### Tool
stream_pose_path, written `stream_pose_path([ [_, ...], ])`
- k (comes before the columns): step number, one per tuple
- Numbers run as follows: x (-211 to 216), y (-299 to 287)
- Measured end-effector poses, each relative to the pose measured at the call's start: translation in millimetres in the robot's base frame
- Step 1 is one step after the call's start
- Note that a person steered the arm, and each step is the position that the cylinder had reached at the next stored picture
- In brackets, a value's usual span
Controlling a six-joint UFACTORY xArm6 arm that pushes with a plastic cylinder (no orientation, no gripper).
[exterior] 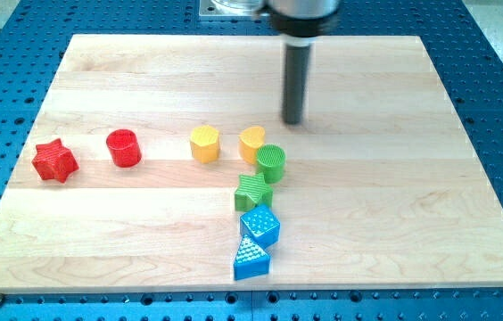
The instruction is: Place your arm above the green star
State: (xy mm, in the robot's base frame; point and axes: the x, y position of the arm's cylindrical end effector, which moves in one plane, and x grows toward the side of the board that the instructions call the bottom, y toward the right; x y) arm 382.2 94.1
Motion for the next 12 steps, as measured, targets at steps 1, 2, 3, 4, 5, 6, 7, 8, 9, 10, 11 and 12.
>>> stream_pose_path([
  [1, 68, 64],
  [2, 184, 12],
  [3, 198, -58],
  [4, 176, -4],
  [5, 105, 60],
  [6, 1, 61],
  [7, -71, 45],
  [8, -112, -21],
  [9, -115, -33],
  [10, -123, -42],
  [11, -144, -165],
  [12, -108, -315],
])
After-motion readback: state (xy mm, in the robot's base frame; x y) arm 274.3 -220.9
